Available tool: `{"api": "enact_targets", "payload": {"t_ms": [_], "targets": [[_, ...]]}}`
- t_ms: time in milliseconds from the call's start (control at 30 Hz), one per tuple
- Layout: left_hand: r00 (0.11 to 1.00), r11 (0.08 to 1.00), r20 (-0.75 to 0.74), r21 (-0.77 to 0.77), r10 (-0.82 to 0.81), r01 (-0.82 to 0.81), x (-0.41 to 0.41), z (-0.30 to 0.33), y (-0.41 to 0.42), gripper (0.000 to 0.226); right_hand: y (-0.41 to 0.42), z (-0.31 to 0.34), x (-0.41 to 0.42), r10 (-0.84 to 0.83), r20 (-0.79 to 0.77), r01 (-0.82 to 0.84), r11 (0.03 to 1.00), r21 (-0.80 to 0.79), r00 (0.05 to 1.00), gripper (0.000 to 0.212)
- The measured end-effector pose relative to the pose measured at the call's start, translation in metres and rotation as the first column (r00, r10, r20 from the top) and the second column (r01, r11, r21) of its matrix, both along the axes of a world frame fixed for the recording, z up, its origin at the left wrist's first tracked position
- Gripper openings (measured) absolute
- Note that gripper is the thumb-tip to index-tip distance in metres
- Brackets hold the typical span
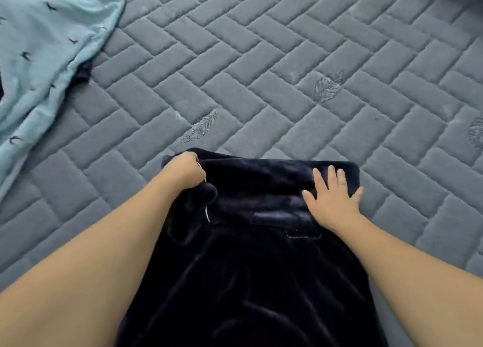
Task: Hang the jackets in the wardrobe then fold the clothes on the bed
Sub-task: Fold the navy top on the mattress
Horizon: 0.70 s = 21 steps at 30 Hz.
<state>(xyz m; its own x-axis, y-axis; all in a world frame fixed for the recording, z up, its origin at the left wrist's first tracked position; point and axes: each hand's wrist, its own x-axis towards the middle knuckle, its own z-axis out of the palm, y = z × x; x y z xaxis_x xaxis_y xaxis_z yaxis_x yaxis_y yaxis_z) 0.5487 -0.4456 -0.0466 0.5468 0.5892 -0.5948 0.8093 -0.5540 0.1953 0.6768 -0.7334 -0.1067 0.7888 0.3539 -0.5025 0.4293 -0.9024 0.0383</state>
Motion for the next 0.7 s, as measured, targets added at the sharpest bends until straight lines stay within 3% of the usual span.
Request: {"api": "enact_targets", "payload": {"t_ms": [67, 133, 167, 233, 300, 367, 433, 700], "targets": [[0.993, 0.93, 0.01, 0.353, -0.116, 0.106, 0.0, 0.015, 0.014, 0.03, 0.014, -0.008, -0.018, -0.002, 0.017, 0.003, 0.998, -0.065, 1.0, 0.07], [0.946, 0.769, 0.003, 0.584, -0.323, 0.26, 0.002, 0.019, 0.005, 0.032, 0.029, -0.013, -0.028, -0.061, 0.097, 0.064, 0.998, -0.027, 0.993, 0.073], [0.887, 0.694, -0.005, 0.621, -0.461, 0.364, 0.001, 0.015, -0.008, 0.036, 0.035, -0.013, -0.028, -0.072, 0.145, 0.07, 0.997, 0.02, 0.987, 0.074], [0.747, 0.6, -0.065, 0.55, -0.662, 0.58, -0.008, -0.005, -0.035, 0.061, 0.043, -0.019, -0.022, 0.002, 0.234, -0.029, 0.993, 0.11, 0.972, 0.074], [0.754, 0.644, -0.213, 0.41, -0.622, 0.647, -0.021, -0.036, -0.035, 0.083, 0.047, -0.031, -0.018, 0.116, 0.249, -0.146, 0.983, 0.108, 0.962, 0.074], [0.837, 0.792, -0.343, 0.306, -0.425, 0.528, -0.03, -0.061, -0.012, 0.092, 0.051, -0.046, -0.021, 0.155, 0.235, -0.175, 0.982, 0.071, 0.96, 0.073], [0.888, 0.886, -0.373, 0.265, -0.269, 0.38, -0.025, -0.082, 0.004, 0.103, 0.054, -0.061, -0.021, 0.13, 0.261, -0.157, 0.984, 0.087, 0.957, 0.073], [0.921, 0.913, -0.349, 0.294, -0.174, 0.284, -0.016, -0.126, 0.005, 0.108, 0.057, -0.09, -0.013, 0.092, 0.317, -0.173, 0.956, 0.238, 0.944, 0.074]]}}
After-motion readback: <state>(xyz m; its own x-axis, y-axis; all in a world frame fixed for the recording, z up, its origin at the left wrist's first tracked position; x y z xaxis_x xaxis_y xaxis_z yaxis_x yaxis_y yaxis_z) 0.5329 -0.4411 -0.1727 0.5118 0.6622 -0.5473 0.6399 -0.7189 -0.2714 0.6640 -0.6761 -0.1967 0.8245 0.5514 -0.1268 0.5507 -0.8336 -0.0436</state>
